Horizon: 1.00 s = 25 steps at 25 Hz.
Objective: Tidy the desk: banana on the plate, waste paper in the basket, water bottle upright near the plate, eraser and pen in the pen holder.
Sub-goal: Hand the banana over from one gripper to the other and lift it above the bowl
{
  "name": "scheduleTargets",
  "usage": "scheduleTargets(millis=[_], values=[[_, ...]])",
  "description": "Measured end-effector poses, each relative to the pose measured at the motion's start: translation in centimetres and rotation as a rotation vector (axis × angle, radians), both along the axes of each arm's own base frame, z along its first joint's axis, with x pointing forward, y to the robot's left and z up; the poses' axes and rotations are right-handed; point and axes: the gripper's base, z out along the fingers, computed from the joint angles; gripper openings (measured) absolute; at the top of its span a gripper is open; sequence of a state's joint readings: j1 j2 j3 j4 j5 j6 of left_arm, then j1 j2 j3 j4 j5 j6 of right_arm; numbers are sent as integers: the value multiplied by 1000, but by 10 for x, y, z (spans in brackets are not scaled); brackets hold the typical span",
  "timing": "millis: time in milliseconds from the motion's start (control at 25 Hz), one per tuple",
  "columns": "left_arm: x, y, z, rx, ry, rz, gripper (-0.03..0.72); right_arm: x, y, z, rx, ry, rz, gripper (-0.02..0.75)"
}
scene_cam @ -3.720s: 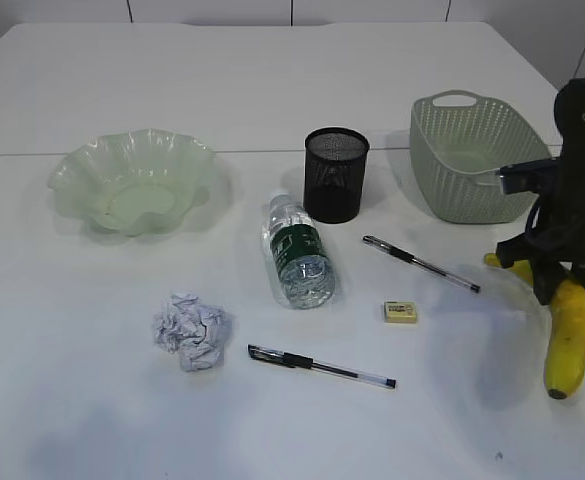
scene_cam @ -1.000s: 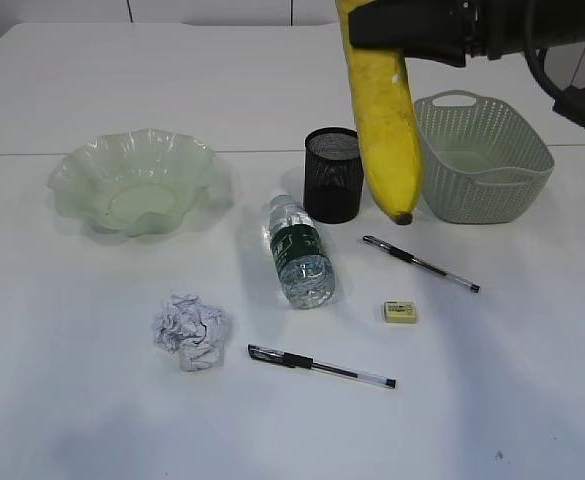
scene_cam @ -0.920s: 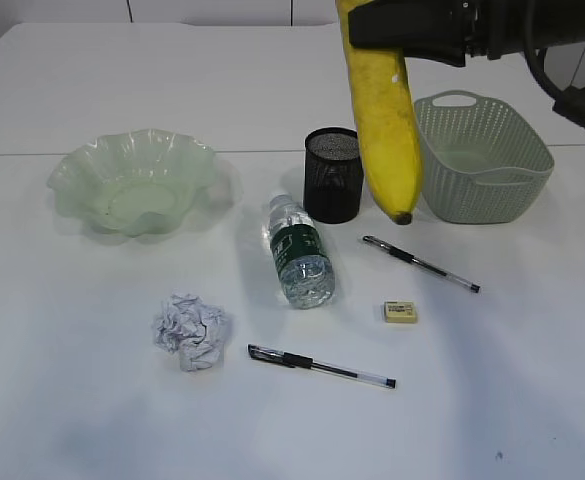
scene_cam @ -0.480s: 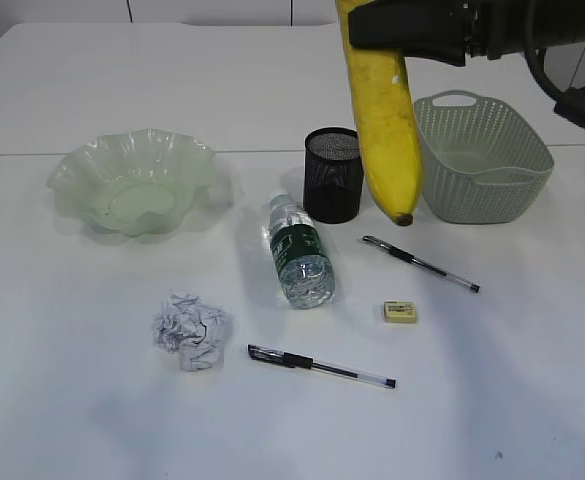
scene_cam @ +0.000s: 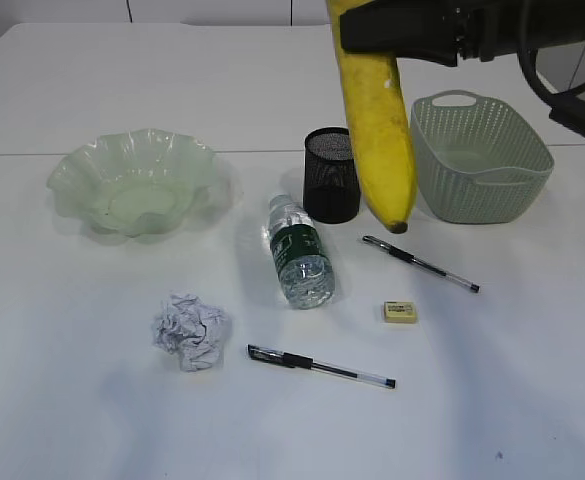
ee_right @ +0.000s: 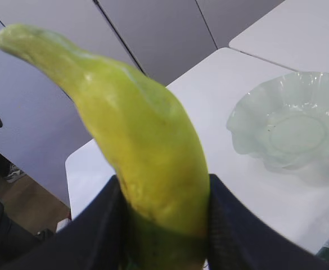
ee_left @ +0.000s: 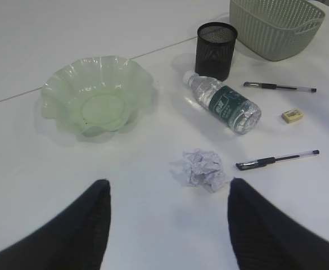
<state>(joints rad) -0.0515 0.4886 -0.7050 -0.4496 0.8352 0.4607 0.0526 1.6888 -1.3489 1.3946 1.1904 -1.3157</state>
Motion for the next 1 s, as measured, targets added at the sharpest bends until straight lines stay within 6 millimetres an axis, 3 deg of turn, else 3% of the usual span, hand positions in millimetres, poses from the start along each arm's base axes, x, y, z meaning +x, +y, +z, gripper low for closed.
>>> scheduleTargets(millis=[440, 720, 1000], values=[[16, -5, -21, -34, -53, -41, 456, -3, 11, 0, -5, -17, 36, 295], [41, -12, -30, -46, -2, -112, 384, -4, 12, 0, -7, -25, 41, 295], [62, -14, -38, -8, 4, -142, 371, -4, 12, 0, -7, -26, 41, 295]])
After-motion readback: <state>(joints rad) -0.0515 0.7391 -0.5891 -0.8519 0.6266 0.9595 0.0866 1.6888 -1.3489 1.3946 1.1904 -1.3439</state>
